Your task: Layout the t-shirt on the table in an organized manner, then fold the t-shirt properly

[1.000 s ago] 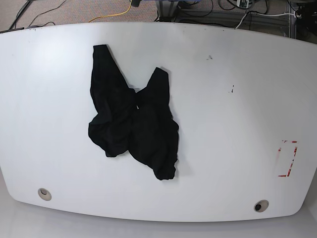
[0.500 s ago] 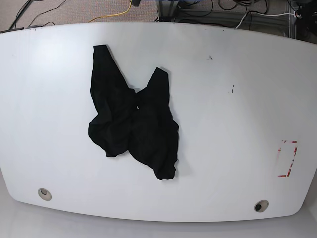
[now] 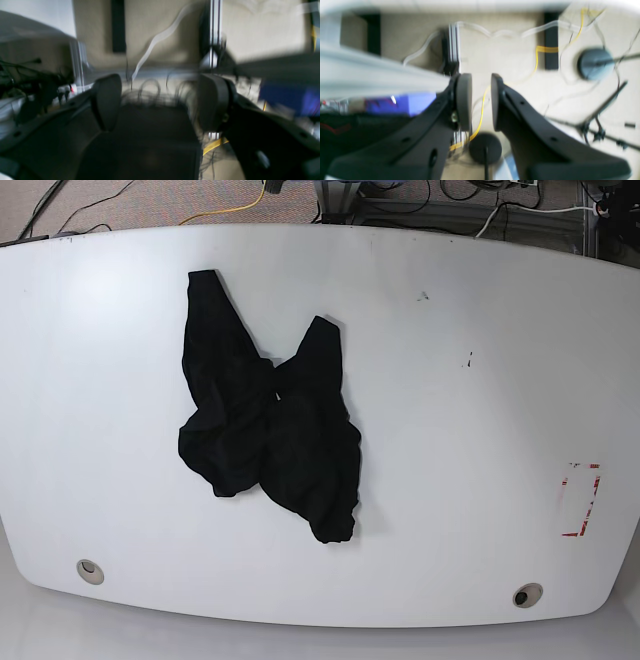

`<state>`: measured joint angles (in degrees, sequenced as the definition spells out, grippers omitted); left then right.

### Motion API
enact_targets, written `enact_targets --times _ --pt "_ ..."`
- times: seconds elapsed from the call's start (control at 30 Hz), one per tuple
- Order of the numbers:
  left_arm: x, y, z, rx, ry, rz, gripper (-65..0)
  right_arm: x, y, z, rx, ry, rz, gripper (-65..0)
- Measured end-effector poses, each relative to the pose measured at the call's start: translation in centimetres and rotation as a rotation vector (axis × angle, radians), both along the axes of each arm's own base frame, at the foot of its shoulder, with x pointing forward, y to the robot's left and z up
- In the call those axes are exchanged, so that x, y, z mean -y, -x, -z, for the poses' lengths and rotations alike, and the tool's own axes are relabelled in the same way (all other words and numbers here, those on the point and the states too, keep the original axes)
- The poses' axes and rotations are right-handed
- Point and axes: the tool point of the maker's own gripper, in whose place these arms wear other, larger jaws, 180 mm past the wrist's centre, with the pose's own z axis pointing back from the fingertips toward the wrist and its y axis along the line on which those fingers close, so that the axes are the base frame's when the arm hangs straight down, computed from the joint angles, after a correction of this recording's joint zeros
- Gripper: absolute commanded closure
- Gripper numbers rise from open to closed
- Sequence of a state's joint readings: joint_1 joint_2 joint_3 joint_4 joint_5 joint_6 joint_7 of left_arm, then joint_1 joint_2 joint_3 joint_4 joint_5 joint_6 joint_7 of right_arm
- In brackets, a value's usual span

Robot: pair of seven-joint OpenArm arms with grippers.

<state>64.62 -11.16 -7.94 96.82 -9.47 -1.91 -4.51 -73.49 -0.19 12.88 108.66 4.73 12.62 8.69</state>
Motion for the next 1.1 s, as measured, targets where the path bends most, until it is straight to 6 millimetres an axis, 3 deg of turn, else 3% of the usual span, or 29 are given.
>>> enact_targets --times 0.1,0.33,0.4,0.73,0.9,1.1 --pt "0.1 -1.5 -1.4 0.050 0.005 -0.001 -49.7 0.2 -1.3 -0.9 0.039 0.012 -0.006 -15.2" --pt "1.3 -4.9 -4.4 0.161 0.018 0.027 -50.3 1.0 -5.4 -2.4 0.161 0.047 -0.005 -31.1" --pt "1.6 -5.8 -5.3 0.194 0.024 0.036 -50.4 0.7 -6.7 -2.6 0.196 0.035 -0.013 -32.8" --pt "3.0 -10.7 -7.4 0.336 0.046 0.055 -50.4 0.2 -12.3 -3.5 0.349 0.025 -0.020 -33.1" --pt "3.3 -13.0 -8.1 0.402 0.055 0.066 -50.4 -1.0 -15.7 -4.0 0.417 -0.005 -0.037 -33.3" --pt "3.8 -15.0 -8.7 0.451 0.062 0.070 -50.4 -2.7 -18.6 -3.1 0.380 -0.039 -0.071 -33.3"
